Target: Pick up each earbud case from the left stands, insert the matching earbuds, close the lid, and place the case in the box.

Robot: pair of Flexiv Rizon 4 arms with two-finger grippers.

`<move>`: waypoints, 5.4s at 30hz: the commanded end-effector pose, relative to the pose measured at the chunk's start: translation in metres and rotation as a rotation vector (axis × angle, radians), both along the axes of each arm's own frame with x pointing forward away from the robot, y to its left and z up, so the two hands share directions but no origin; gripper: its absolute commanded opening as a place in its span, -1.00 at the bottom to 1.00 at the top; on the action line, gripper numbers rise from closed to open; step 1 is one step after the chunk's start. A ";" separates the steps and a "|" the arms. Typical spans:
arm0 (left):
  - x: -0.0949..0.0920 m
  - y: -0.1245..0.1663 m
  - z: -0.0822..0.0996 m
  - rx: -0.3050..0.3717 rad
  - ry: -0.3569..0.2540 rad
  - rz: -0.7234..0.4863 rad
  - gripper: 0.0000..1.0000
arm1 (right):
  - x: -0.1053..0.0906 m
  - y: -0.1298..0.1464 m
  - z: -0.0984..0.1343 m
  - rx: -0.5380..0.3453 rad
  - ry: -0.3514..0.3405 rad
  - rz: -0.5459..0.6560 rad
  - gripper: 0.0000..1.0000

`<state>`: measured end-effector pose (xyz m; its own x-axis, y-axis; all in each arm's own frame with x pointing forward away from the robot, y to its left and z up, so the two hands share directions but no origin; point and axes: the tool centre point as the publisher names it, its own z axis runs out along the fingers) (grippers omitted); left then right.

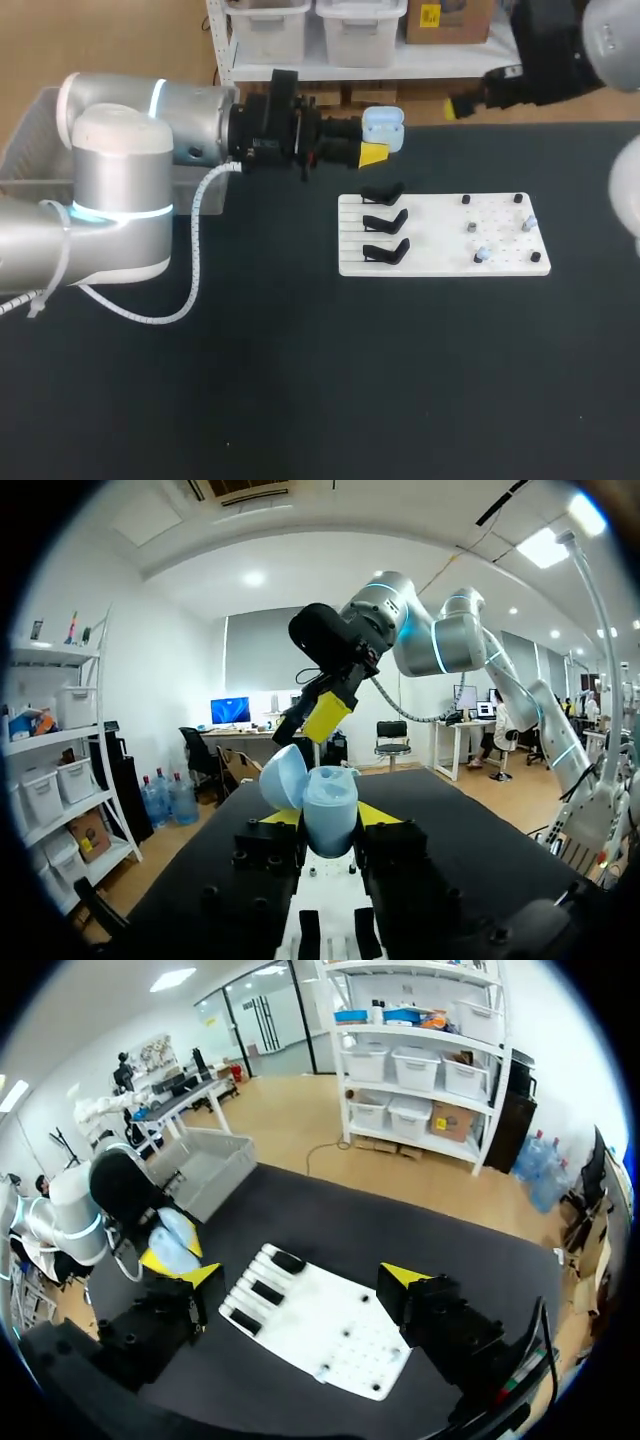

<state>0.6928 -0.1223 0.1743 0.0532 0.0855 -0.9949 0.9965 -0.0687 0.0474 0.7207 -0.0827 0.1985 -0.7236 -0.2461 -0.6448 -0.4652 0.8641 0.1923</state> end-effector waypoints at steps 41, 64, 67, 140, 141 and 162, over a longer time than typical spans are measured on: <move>0.001 0.000 0.000 -0.010 -0.007 -0.009 -1.00 | -0.038 -0.092 -0.126 -0.410 0.355 -0.072 1.00; 0.001 0.000 0.000 -0.010 -0.007 -0.009 -1.00 | -0.036 -0.098 -0.130 -0.406 0.367 -0.095 1.00; 0.001 0.000 0.000 -0.010 -0.007 -0.009 -1.00 | -0.037 -0.104 -0.134 -0.418 0.384 -0.110 1.00; 0.001 0.000 0.000 -0.010 -0.007 -0.009 -1.00 | -0.023 -0.107 -0.190 -0.530 0.490 -0.115 -1.00; 0.001 0.000 0.000 -0.010 -0.007 -0.009 -1.00 | -0.023 -0.106 -0.190 -0.530 0.489 -0.115 -1.00; 0.001 0.000 0.000 -0.010 -0.007 -0.009 -1.00 | -0.058 -0.083 -0.085 -0.581 0.626 -0.198 -1.00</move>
